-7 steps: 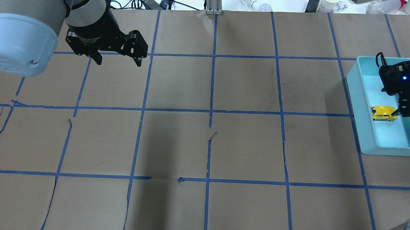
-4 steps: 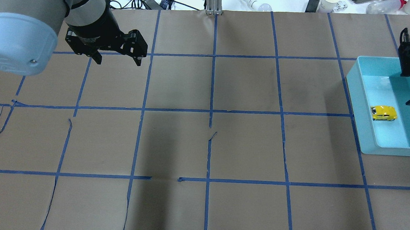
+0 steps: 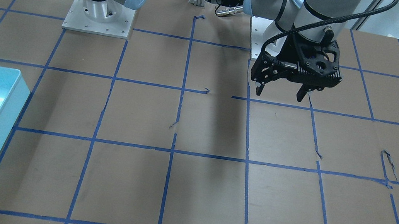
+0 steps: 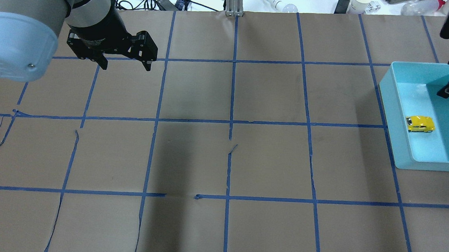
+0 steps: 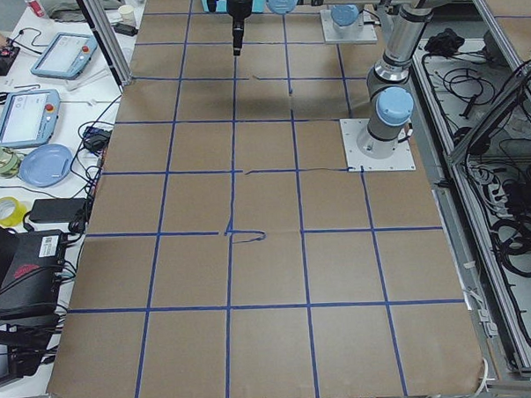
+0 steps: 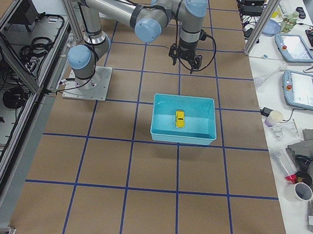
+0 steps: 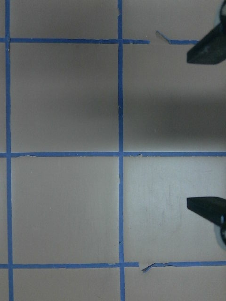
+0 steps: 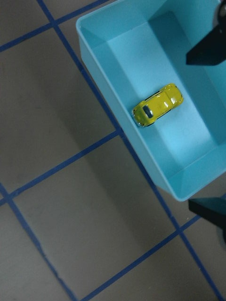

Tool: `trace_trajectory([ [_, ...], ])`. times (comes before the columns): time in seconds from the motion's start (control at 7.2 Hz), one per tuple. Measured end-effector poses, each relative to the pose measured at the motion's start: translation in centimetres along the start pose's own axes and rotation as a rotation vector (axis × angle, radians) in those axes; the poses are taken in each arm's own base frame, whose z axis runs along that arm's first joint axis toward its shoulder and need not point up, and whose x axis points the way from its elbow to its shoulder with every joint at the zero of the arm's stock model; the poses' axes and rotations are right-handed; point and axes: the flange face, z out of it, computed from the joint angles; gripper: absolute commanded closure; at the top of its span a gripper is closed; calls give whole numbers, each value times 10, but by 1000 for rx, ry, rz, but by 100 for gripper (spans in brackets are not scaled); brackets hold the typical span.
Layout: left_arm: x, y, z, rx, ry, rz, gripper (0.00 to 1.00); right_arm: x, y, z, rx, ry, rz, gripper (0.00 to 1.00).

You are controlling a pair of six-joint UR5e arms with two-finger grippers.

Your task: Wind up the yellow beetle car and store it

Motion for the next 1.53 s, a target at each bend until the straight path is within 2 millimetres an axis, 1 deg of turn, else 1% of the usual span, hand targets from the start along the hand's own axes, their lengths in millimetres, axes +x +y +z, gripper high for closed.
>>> trace_trajectory([
  [0.14,0,0,1,-1,0,-3,0,-22,-32,-13,-1,-7,92,0],
  [0.42,-1,-1,3,-5,-1,-9,0,-73,-103,-37,10,7,268,0],
  [0.56,-1,0,4,-8,-1,-8,0,-94,-131,-45,22,14,361,0],
  [0.69,-1,0,5,-10,-1,-5,0,-108,-148,-51,36,13,486,0],
  [0.83,-1,0,4,-8,0,-4,0,-116,-157,-55,46,12,619,0],
  [0.97,-1,0,3,-6,0,-3,0,-120,-161,-59,50,15,714,0],
  [1.25,-1,-1,2,-3,-1,-3,0,-125,-163,-66,36,20,857,0],
  [1.53,-1,-1,2,-3,-1,-3,0,-137,-170,-67,19,3,974,0],
])
